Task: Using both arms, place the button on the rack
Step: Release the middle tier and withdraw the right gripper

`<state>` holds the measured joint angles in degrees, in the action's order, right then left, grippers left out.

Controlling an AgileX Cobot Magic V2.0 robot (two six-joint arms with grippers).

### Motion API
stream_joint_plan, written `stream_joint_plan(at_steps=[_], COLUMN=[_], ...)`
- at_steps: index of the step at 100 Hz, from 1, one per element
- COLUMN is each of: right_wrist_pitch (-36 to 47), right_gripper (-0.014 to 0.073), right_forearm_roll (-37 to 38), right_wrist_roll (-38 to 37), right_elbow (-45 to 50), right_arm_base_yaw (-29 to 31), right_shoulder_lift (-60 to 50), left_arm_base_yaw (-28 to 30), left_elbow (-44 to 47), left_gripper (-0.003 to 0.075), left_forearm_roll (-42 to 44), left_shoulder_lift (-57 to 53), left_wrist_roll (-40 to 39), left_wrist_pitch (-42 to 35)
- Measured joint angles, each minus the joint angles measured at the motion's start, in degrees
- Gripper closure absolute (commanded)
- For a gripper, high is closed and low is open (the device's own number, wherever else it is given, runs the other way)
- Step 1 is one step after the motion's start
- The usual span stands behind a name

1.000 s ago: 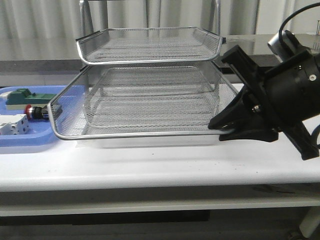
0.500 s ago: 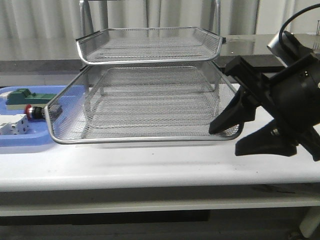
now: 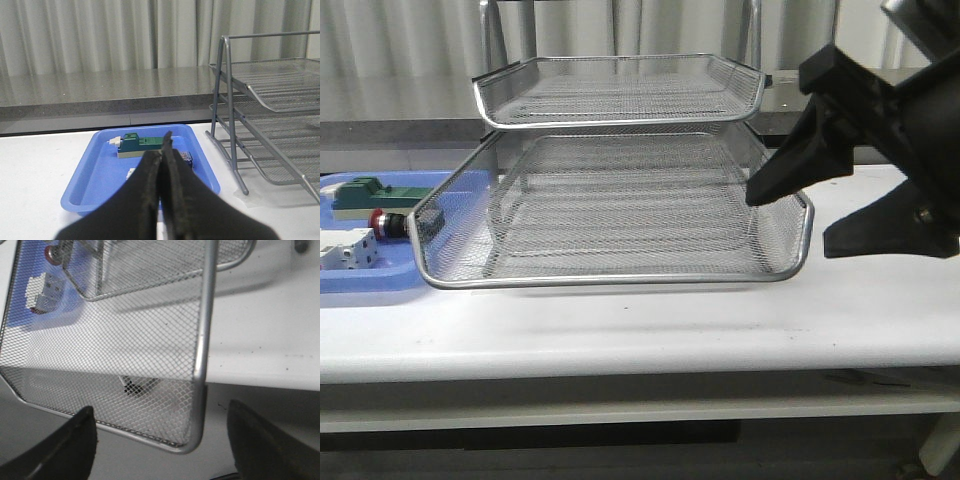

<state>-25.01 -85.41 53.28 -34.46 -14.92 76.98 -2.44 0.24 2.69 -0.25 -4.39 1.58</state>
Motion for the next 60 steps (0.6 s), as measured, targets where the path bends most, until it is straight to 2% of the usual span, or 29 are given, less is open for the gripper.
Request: stream_joint_plan(at_steps=[10, 24, 46, 60], right_wrist_pitch=[0.00, -0.99, -4.66, -9.75], right_gripper=[0.0043, 0.0043, 0.0043, 0.0043], right_forearm_roll=[5.46, 17.30, 40.84, 56.82], right_wrist_roll=[-4.11, -12.97, -30.51, -42.41], right_elbow=[0.13, 0.26, 0.26, -1.63], right_arm_base_yaw=[0.00, 0.00, 0.00, 0.35], right_shoulder_lift=[-2.56, -5.66, -11.89, -16.74], left_arm_base_yaw=[0.00, 0.00, 0.00, 0.00], left_elbow=[0.00, 0.00, 0.00, 0.00], left_gripper=[0.0741, 0.0741, 0.0741, 0.0741], left_forearm_roll=[0.00, 0.00, 0.00, 0.00], left_shoulder_lift=[0.00, 0.00, 0.00, 0.00], left_wrist_roll=[0.00, 0.00, 0.00, 0.00], left_wrist_pitch=[0.00, 0.00, 0.00, 0.00])
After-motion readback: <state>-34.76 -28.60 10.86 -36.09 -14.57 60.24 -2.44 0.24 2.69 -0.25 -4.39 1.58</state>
